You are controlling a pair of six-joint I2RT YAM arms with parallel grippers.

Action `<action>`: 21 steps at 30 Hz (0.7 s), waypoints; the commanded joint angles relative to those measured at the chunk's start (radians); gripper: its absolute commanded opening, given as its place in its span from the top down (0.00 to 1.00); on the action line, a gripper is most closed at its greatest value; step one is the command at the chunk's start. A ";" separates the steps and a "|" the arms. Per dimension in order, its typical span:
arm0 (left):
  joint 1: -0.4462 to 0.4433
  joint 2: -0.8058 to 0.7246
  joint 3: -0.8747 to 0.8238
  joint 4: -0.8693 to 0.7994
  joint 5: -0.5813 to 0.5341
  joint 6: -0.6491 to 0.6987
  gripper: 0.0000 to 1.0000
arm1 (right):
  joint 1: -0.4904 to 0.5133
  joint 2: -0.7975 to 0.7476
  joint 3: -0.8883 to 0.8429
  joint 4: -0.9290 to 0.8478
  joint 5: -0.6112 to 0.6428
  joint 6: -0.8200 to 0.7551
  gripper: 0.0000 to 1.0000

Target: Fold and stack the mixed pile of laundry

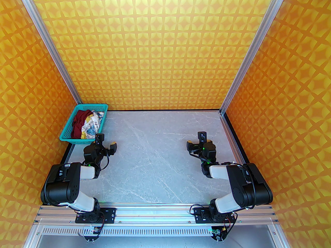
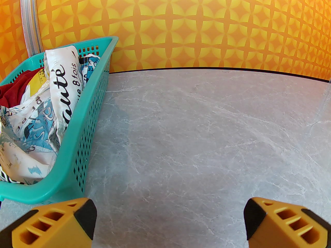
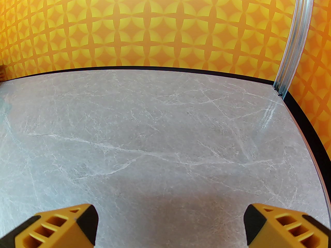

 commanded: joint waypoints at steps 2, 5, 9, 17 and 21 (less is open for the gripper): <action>0.007 -0.005 0.016 -0.014 -0.017 -0.013 0.01 | -0.003 -0.009 0.009 0.003 0.011 0.010 0.01; 0.007 -0.007 0.015 -0.014 -0.016 -0.014 0.01 | -0.003 -0.010 0.009 0.003 0.011 0.010 0.02; 0.006 -0.009 0.012 -0.009 -0.017 -0.012 0.01 | -0.003 -0.011 0.009 0.005 0.011 0.008 0.01; -0.037 -0.186 0.045 -0.236 -0.210 -0.049 0.01 | 0.040 -0.226 -0.035 -0.119 0.136 0.019 0.02; -0.045 -0.298 0.100 -0.470 -0.254 -0.135 0.01 | 0.049 -0.335 0.064 -0.404 0.229 0.130 0.02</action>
